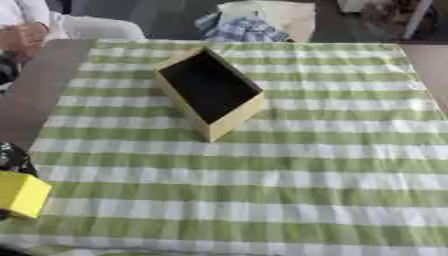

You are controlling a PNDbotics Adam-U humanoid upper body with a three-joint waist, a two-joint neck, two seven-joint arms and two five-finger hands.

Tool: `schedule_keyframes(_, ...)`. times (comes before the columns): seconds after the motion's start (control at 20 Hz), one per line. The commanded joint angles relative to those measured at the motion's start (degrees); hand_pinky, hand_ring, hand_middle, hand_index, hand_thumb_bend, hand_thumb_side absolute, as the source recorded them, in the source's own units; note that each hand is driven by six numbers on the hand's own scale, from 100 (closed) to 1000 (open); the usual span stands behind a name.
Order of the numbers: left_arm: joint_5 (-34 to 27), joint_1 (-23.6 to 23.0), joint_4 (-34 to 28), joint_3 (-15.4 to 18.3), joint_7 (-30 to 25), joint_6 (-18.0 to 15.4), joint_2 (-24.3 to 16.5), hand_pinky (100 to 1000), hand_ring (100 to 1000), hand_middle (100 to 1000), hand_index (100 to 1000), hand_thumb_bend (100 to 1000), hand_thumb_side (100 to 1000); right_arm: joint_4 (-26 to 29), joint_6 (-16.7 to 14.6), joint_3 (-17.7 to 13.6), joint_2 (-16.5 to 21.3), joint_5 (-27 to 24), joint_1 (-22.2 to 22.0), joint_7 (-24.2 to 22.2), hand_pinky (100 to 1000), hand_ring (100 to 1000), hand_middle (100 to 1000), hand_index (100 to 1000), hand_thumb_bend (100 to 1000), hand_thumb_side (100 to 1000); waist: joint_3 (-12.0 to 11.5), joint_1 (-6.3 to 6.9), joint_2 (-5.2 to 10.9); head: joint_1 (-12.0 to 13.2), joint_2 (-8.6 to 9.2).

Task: Pick up objects on the table and place them in the box.

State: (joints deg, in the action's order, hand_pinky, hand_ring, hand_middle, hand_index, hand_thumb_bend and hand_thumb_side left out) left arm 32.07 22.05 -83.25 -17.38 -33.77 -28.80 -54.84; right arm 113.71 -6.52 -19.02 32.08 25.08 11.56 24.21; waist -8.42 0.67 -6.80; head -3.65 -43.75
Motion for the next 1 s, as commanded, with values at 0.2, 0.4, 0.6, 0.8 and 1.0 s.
schedule_keyframes(0.2,-1.6,6.7,-2.9,1.3,-1.9,-0.4,-0.5,279,296,417,496,341,100,0.9,0.0,-0.4,1.3,-0.4,0.4,-0.2,646,717,742,812,100,835,0.6,0.44,0.80,0.7,-0.37)
schedule_keyframes(0.4,-2.7,13.6,-2.9,0.2,-4.5,-0.3,1.7,282,297,417,498,338,100,0.9,-0.2,-0.2,1.4,-0.5,0.6,-0.4,646,716,742,812,100,835,1.2,0.68,0.81,1.2,-0.37)
schedule_keyframes(0.6,-3.7,21.5,-0.3,-1.2,-7.2,-0.4,5.4,280,294,415,497,335,100,0.9,-0.3,0.0,1.5,-0.7,0.9,-0.6,645,716,741,812,100,837,1.8,0.86,0.65,1.7,-0.37)
schedule_keyframes(0.8,-3.4,28.7,3.8,-2.4,-9.2,-1.1,9.6,280,292,412,493,358,100,0.9,-0.4,0.2,1.7,-0.9,1.2,-0.8,645,715,741,812,100,837,2.3,0.99,0.31,2.2,-0.37)
schedule_keyframes(1.0,-2.2,34.5,7.5,-2.6,-9.7,-2.1,13.8,277,287,409,490,307,125,0.9,-0.6,0.4,1.7,-1.2,1.5,-1.0,644,714,740,812,100,835,2.7,1.12,-0.10,2.8,-0.37)
